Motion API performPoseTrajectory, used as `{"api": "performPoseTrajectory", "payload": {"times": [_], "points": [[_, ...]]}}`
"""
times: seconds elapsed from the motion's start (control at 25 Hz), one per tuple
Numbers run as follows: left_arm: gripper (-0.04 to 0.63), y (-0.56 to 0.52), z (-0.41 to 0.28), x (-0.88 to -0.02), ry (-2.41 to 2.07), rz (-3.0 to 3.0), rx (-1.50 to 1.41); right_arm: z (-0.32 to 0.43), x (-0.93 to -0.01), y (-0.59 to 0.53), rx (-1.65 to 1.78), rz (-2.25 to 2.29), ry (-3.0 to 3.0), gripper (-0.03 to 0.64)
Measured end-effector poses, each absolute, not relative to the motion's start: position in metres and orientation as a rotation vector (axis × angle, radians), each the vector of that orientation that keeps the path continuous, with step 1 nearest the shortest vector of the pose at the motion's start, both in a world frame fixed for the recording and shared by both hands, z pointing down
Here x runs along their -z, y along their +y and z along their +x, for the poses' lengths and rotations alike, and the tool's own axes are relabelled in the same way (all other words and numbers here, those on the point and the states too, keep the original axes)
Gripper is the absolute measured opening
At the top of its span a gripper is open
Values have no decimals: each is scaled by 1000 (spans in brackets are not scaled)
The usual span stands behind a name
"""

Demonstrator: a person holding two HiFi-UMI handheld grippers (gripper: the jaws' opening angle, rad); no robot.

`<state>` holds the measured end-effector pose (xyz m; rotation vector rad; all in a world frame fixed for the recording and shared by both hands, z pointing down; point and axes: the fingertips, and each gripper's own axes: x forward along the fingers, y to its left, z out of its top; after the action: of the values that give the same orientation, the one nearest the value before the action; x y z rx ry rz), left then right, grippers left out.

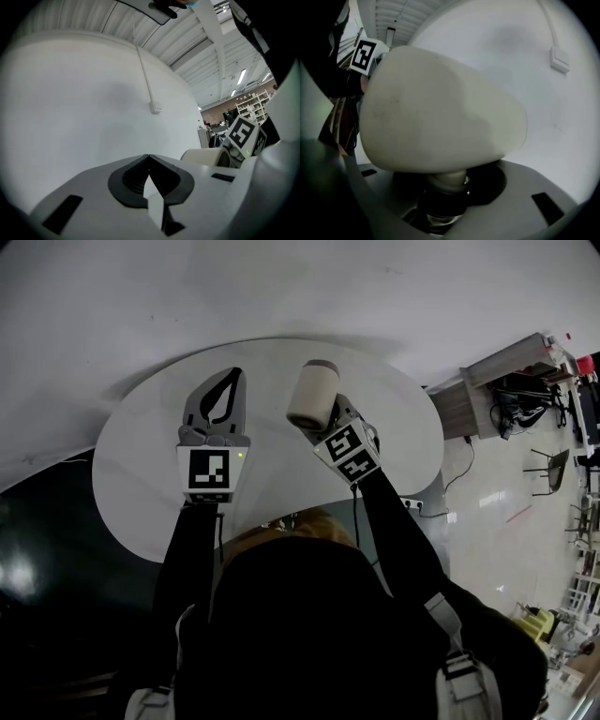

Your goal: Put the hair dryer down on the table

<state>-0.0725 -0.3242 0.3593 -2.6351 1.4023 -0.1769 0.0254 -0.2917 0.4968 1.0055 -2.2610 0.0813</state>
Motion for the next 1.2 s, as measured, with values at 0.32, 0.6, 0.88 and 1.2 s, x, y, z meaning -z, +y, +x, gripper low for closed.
{"api": "performPoseTrajectory", "payload": {"times": [0.32, 0.6, 0.88, 1.2], "points": [[14, -319, -84, -365, 1434, -2632, 188, -9, -575, -264, -97, 656, -2154, 212], [14, -316, -101, -369, 1498, -2619, 237, -23, -629, -246, -100, 464, -2016, 212], [14, -310, -118, -375, 1531, -2606, 215, -39, -665, -233, -85, 346, -1918, 212], [14, -305, -147, -381, 1619, -2574, 235, -62, -690, -238, -77, 292, -1827, 216]]}}
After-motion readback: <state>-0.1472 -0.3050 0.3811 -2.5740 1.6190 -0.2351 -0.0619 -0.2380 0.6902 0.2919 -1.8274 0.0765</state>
